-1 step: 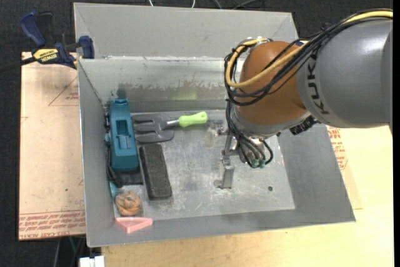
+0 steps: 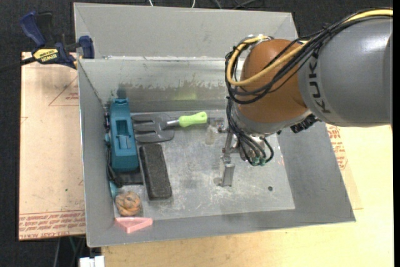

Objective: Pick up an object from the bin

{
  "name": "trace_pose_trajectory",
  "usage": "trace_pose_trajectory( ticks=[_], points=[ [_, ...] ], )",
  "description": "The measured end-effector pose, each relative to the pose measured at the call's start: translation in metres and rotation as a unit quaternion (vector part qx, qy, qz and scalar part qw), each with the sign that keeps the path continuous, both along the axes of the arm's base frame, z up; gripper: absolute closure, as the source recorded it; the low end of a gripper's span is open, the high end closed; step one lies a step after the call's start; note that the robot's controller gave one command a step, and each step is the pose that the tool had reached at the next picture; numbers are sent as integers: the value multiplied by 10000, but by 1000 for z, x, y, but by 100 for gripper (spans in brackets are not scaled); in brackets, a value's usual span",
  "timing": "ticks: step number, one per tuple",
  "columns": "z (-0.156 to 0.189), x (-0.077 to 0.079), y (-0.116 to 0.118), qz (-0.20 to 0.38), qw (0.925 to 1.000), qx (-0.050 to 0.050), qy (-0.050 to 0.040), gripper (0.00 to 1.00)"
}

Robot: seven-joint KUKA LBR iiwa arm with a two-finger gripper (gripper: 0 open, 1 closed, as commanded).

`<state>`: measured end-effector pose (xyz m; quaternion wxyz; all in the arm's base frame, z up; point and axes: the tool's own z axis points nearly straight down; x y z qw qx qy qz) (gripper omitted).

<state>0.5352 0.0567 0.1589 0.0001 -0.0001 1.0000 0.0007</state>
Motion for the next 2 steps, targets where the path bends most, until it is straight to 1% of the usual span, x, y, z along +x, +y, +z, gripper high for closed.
trace_pose_trajectory(
  ticks=[1, 2],
  points=[
    [-58, 69, 34, -663, 9978, 11, -26, 0],
    [-14, 112, 23, 149, 9999, 2, -26, 0]
  ],
)
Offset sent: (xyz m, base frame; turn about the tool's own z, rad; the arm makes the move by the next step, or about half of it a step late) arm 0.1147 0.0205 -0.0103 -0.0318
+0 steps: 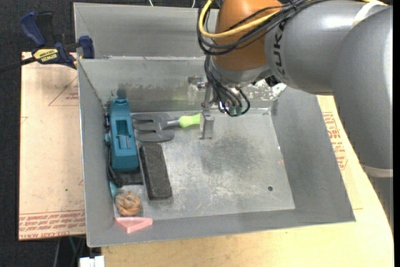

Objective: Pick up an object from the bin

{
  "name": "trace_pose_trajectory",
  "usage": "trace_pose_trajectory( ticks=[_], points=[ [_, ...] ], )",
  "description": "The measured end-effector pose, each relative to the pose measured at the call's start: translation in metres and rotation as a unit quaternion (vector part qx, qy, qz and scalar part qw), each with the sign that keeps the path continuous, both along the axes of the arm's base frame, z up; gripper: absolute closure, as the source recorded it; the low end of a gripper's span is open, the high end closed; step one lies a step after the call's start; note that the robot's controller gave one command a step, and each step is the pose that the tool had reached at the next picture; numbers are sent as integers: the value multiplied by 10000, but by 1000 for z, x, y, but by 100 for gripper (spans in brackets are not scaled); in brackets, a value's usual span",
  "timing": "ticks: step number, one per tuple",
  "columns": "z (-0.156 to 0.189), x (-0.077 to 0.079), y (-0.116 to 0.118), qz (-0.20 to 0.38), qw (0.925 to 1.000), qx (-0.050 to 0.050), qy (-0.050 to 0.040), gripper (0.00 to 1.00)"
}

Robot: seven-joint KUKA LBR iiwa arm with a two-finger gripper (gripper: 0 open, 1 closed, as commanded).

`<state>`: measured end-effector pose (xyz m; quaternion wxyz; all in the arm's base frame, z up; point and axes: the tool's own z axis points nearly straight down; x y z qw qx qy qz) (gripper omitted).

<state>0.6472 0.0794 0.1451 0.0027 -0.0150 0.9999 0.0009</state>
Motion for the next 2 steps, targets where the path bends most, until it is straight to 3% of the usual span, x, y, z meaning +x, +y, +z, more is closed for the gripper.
trace_pose_trajectory(
  ticks=[1, 2],
  points=[
    [-19, 0, -13, -57, 10000, 11, 19, 0],
    [-78, 3, -2, -436, 9990, 10, 16, 0]
  ],
)
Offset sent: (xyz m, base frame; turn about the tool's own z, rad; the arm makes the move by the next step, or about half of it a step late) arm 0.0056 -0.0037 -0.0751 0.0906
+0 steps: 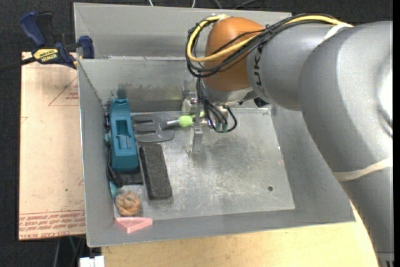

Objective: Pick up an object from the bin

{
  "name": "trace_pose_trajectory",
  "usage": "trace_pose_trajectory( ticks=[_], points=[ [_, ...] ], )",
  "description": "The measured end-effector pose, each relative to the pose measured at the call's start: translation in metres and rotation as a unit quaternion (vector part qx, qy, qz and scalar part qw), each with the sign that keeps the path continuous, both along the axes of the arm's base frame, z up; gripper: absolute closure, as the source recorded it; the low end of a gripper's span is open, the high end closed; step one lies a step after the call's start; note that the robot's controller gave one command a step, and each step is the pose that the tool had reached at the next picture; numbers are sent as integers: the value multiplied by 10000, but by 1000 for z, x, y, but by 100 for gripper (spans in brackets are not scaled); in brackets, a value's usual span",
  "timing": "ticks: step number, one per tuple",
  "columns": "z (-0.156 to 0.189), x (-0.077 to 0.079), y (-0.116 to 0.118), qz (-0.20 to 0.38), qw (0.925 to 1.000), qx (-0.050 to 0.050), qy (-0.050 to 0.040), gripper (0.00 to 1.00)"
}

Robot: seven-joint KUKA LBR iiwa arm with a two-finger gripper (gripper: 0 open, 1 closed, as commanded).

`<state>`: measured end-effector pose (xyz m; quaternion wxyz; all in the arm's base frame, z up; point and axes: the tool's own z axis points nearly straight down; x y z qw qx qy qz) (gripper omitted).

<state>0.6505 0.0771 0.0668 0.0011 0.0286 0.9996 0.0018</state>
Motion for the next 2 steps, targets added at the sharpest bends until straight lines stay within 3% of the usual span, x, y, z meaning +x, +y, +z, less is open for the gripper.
trace_pose_trajectory(
  ticks=[1, 2],
  points=[
    [4, -11, 15, -469, 9989, 15, -71, 100],
    [4, -11, 15, -470, 9989, 15, -71, 100]
  ],
)
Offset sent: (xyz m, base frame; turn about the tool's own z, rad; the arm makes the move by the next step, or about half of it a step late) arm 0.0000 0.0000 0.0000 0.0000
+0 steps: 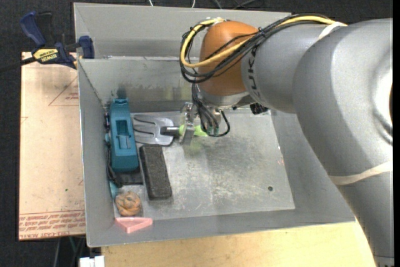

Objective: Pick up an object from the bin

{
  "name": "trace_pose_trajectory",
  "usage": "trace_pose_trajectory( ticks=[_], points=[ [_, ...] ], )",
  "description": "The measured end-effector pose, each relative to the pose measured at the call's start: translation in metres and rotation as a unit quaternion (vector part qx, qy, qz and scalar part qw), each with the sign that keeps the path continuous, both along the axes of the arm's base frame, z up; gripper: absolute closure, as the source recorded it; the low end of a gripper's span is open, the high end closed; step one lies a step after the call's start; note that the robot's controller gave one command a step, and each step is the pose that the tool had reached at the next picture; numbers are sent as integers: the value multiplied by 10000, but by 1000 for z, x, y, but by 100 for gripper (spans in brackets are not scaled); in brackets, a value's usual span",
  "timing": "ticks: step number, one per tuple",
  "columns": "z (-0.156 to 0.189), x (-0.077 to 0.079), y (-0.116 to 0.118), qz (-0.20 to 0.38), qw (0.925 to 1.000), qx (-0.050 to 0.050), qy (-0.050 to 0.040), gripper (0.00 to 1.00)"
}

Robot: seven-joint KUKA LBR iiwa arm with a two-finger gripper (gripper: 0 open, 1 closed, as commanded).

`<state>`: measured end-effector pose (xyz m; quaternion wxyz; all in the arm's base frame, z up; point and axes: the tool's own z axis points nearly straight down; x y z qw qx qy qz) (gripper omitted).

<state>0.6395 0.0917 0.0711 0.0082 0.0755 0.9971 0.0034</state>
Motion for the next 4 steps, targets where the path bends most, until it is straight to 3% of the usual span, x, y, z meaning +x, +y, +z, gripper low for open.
trace_pose_trajectory(
  ticks=[1, 2, 4],
  points=[
    [3, 0, 0, 0, 10000, 2, -3, 100],
    [40, -3, 0, 2, 10000, 0, 44, 100],
    [137, -1, 0, 15, 10000, 9, 22, 100]
  ],
)
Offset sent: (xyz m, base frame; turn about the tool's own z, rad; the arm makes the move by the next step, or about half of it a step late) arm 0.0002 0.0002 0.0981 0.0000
